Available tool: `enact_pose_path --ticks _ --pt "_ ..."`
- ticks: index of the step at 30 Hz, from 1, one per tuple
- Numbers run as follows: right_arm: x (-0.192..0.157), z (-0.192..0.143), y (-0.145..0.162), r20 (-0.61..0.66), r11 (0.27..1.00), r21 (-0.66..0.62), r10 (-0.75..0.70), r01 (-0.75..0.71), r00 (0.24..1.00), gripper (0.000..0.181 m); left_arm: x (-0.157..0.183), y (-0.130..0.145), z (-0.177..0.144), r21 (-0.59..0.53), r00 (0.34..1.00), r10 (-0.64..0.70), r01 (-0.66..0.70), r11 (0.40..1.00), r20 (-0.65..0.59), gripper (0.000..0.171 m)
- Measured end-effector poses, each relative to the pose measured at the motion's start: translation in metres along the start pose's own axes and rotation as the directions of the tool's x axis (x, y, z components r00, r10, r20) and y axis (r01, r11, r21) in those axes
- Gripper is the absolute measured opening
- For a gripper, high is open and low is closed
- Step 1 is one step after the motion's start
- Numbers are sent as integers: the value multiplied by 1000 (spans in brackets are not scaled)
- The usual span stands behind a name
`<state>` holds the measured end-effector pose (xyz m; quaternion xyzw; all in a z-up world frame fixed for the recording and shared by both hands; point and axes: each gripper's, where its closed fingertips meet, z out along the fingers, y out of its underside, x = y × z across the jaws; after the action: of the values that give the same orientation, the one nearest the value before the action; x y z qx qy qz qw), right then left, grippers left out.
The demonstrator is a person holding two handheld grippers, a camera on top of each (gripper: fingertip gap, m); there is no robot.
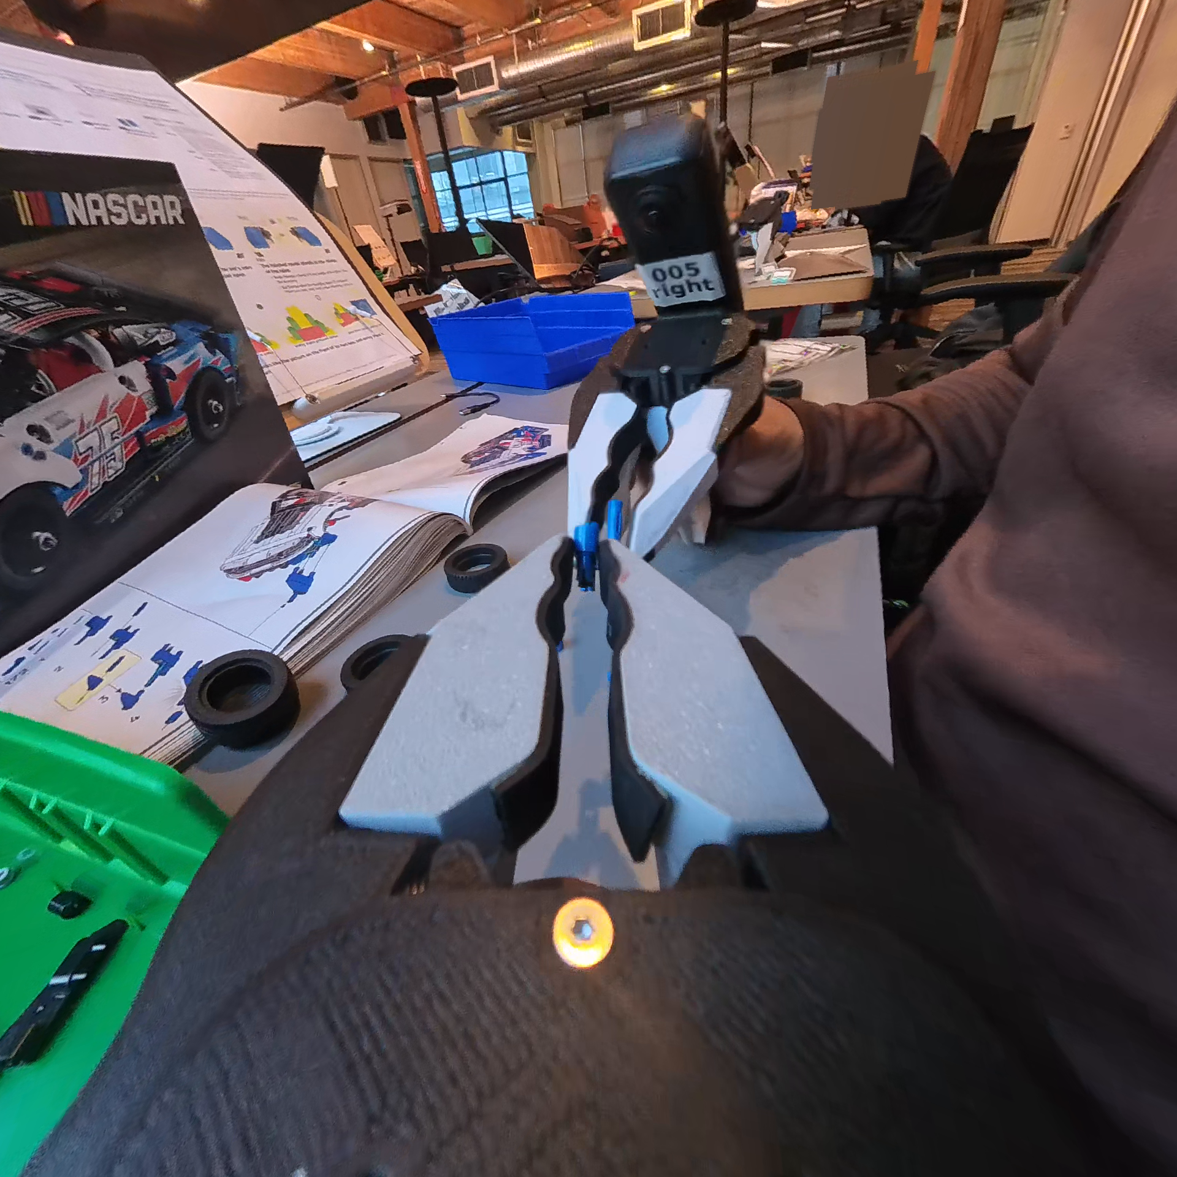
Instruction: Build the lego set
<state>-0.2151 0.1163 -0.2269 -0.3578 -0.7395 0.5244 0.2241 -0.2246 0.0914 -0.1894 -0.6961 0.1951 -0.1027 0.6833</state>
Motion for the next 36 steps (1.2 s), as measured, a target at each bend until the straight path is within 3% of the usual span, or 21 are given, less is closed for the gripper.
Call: enact_pose_path --ticks 9,14,23,31,36 --pt "-2 -3 43 76 972 -222 100 -81 992 21 9 17 -5 -126 995 50 -61 990 -86 5" --pt "-4 4 55 51 951 -308 48 -30 998 21 9 43 -7 -287 989 96 -126 950 -116 4" --pt "-3 13 59 25 937 -347 60 -48 998 26 7 67 -8 -421 981 111 -168 891 -156 4" --pt "-2 15 58 26 939 -343 41 -30 999 26 11 79 -5 -477 974 118 -200 856 -195 4" --pt "-3 17 57 23 936 -347 -53 58 998 25 10 83 -4 -501 975 108 -194 844 -196 4"
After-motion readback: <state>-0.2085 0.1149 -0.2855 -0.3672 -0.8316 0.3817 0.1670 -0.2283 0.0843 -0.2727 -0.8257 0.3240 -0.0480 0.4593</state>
